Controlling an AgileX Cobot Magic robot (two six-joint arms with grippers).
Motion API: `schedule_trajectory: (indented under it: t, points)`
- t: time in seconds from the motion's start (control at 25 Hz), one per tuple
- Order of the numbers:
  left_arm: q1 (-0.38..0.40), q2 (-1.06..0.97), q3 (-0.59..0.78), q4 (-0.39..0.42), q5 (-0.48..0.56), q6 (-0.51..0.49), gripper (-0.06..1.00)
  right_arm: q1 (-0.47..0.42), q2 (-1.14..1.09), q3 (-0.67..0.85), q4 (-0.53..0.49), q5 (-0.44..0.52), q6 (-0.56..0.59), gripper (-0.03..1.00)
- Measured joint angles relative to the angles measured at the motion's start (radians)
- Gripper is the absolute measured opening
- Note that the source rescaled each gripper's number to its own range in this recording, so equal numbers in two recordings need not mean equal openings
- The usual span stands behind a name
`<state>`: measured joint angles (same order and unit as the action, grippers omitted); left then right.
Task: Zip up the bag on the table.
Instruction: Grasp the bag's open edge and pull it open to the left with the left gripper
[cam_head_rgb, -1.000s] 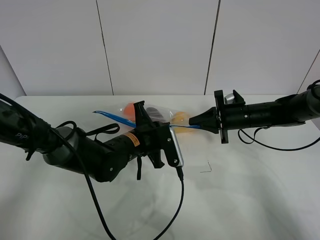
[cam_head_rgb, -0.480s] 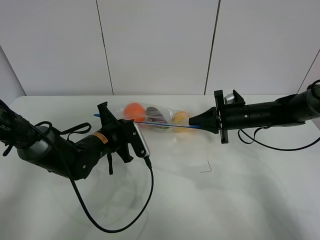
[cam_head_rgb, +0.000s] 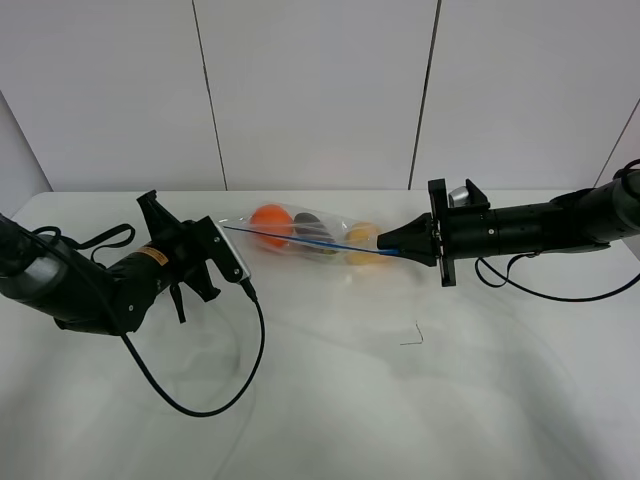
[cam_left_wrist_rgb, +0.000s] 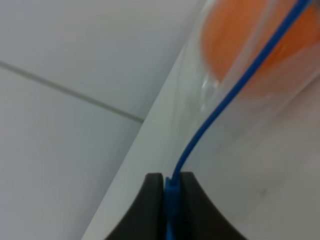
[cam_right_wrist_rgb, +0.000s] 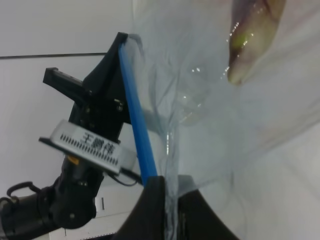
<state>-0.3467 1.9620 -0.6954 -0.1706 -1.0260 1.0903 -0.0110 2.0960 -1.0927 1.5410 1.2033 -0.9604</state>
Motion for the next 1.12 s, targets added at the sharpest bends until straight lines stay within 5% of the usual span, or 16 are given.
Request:
schedule_trajectory:
  t: [0.72, 1.04, 1.12]
  points:
    - [0.041, 0.0, 0.029, 0.002, -0.046, -0.011, 0.03, 0.0, 0.0, 0.0, -0.001, 0.001, 0.0, 0.0]
    - [0.056, 0.0, 0.057, -0.072, -0.131, -0.131, 0.64, -0.002, 0.0, 0.0, -0.016, 0.003, 0.001, 0.0]
    - [0.058, 0.001, 0.057, -0.109, -0.163, -0.137, 0.71, -0.002, 0.0, 0.0, -0.017, 0.003, 0.001, 0.0]
